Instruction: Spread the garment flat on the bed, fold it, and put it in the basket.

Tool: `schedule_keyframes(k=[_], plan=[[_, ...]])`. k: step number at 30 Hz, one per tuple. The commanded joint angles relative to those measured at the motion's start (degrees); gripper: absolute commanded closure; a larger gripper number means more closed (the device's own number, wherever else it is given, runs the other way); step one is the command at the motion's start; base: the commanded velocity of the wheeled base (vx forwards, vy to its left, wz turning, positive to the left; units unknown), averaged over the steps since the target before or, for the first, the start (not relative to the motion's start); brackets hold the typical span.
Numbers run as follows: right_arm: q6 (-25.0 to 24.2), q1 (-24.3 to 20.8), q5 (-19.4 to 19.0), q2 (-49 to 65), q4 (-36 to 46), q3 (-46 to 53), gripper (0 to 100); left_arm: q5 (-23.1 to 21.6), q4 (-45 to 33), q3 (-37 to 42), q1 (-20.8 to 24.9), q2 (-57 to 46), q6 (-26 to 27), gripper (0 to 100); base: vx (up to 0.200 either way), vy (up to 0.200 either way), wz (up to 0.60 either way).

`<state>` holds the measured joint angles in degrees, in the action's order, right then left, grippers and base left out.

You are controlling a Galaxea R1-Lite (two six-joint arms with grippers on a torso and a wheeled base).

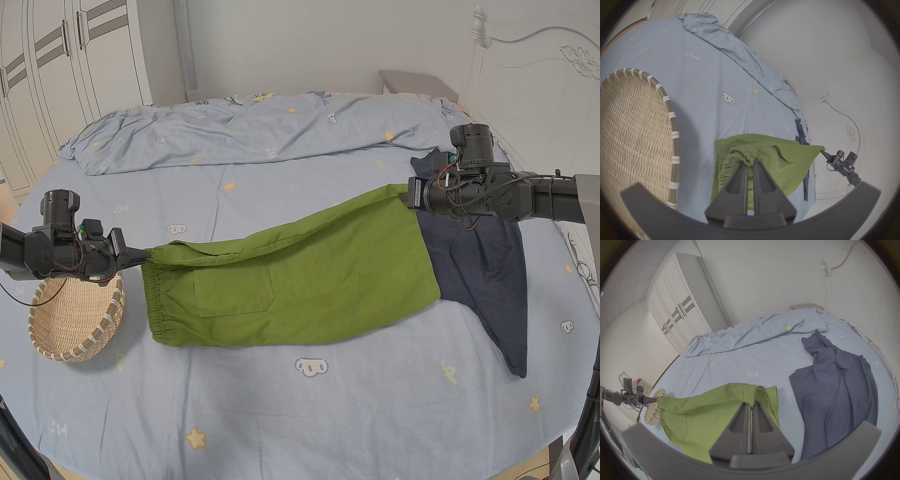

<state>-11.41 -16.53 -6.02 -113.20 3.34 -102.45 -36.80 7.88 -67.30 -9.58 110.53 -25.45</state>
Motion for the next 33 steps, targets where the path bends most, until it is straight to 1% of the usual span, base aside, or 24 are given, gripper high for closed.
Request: schedule_keyframes(k=[1,15,25,33], plan=[[0.07,-0.08,-0.04,-1.41,-0.62,0.15,100,-0.02,0.04,-0.72,0.09,1.18,0.32,100,0.0,0.0,0.0],[0.25,-0.08,0.05,-5.89,-5.8,0.06,100,0.07,0.04,-4.59,0.09,5.4,0.32,100,0.0,0.0,0.0],[0.16,0.01,0.05,-7.91,-8.09,-0.29,100,0.07,-0.05,-6.96,0.09,7.15,0.32,100,0.0,0.0,0.0],[0.25,-0.08,0.13,-9.32,-8.35,-1.09,100,0.07,-0.05,-7.75,0.27,8.91,0.41,100,0.0,0.0,0.0]])
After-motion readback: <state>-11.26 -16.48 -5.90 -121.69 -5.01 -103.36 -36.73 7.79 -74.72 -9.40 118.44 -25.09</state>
